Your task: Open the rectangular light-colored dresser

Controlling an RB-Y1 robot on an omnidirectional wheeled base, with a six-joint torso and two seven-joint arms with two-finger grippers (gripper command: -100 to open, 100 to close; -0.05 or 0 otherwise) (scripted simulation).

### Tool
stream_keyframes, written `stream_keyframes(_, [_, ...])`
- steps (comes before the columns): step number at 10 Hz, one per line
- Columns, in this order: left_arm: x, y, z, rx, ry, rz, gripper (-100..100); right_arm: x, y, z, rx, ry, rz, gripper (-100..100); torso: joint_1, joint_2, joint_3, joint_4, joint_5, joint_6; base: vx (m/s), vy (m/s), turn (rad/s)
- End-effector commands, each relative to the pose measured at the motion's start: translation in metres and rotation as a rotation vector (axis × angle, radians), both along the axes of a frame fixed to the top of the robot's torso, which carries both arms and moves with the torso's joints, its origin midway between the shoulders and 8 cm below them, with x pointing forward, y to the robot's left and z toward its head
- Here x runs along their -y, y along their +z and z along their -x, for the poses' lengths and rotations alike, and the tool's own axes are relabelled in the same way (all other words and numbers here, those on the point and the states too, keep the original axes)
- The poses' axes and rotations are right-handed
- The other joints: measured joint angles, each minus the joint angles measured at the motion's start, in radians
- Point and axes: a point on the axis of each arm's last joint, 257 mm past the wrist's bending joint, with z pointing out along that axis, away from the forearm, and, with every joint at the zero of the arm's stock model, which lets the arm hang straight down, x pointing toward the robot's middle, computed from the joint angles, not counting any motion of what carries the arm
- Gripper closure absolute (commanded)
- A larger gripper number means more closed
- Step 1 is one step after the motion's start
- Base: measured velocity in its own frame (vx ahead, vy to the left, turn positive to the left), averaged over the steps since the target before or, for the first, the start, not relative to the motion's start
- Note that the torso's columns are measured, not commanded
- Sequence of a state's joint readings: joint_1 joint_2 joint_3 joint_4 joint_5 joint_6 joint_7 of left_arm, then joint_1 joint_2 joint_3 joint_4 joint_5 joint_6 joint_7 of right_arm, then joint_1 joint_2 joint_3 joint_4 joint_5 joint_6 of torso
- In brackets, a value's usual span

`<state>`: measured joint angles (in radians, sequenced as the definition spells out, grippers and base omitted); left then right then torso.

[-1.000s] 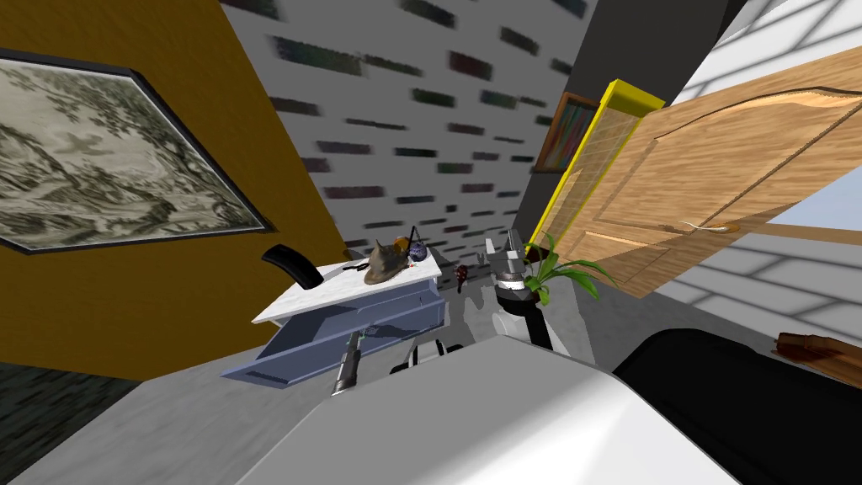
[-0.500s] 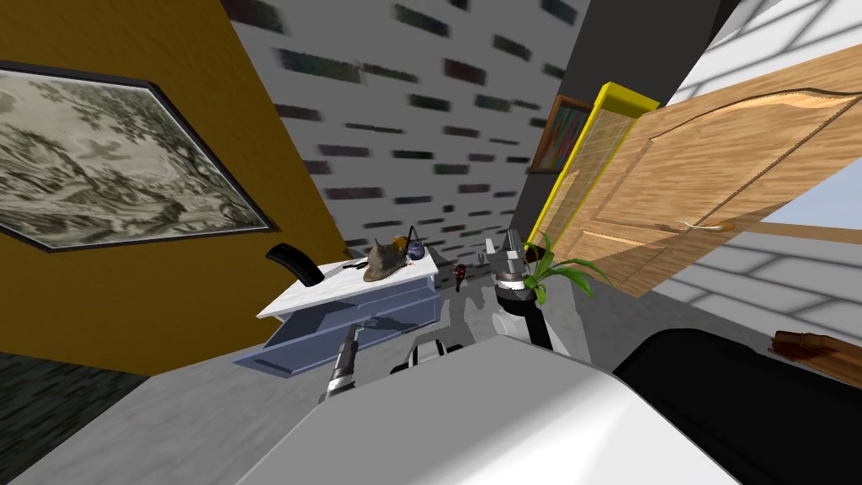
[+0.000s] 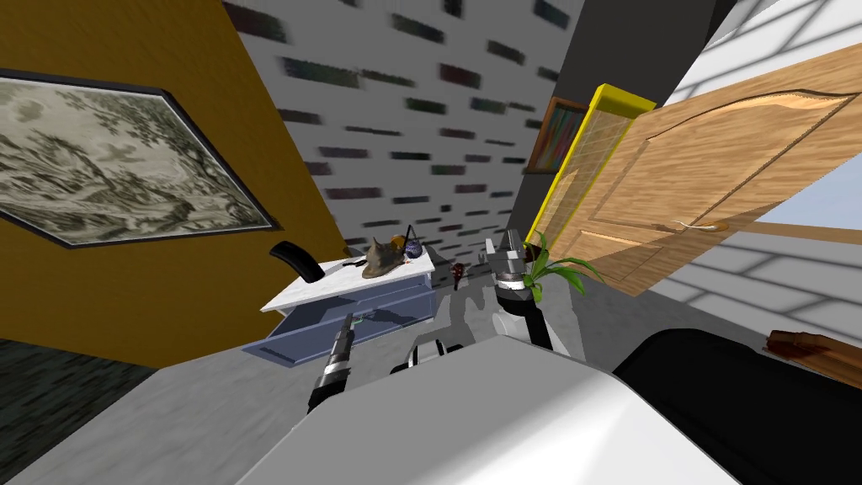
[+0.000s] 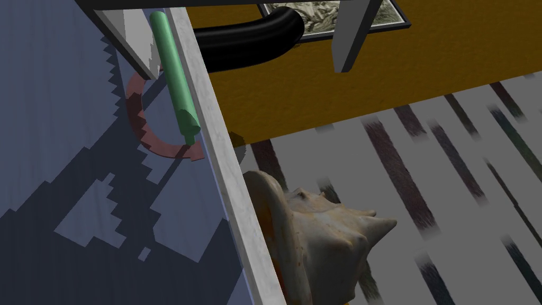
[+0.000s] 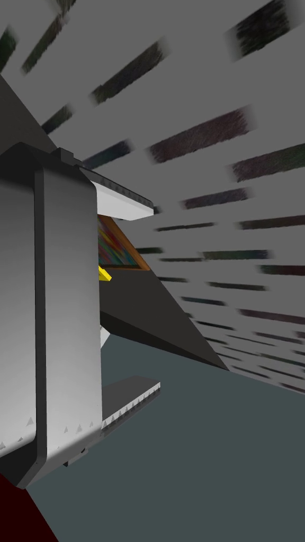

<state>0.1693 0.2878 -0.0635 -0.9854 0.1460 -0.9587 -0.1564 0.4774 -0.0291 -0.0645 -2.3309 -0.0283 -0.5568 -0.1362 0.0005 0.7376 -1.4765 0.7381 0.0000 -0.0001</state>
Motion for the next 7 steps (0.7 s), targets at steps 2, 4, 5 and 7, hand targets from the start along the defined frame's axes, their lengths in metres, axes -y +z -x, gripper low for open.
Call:
stream_keyframes(2, [-0.0053,0.0030,-0.0074,-0.010,0.001,0.001,0,0.0000,0.0000,0.0000,0.000,0.000,0.000,0,-0.002,0.002,0.001,0.002,-0.002,0.000,-0.019,-0.013,0.006])
stream_keyframes(4, [-0.0055,0.0007,-0.0061,-0.016,0.002,0.002,0,0.0000,0.0000,0.0000,0.000,0.000,0.000,0,-0.001,0.000,0.000,0.001,-0.001,0.001,0.000,0.000,0.000])
stream_keyframes(5, [-0.0056,0.0003,-0.0059,-0.017,0.002,0.002,0,0.0000,0.0000,0.0000,0.000,0.000,0.000,0,-0.001,0.000,0.000,0.000,0.000,0.000,0.000,0.000,0.000])
stream_keyframes(7, [-0.0057,0.0001,-0.0058,-0.017,0.002,0.002,0,0.0000,0.0000,0.0000,0.000,0.000,0.000,0,-0.001,0.000,0.000,0.000,0.000,0.000,0.000,0.000,0.000])
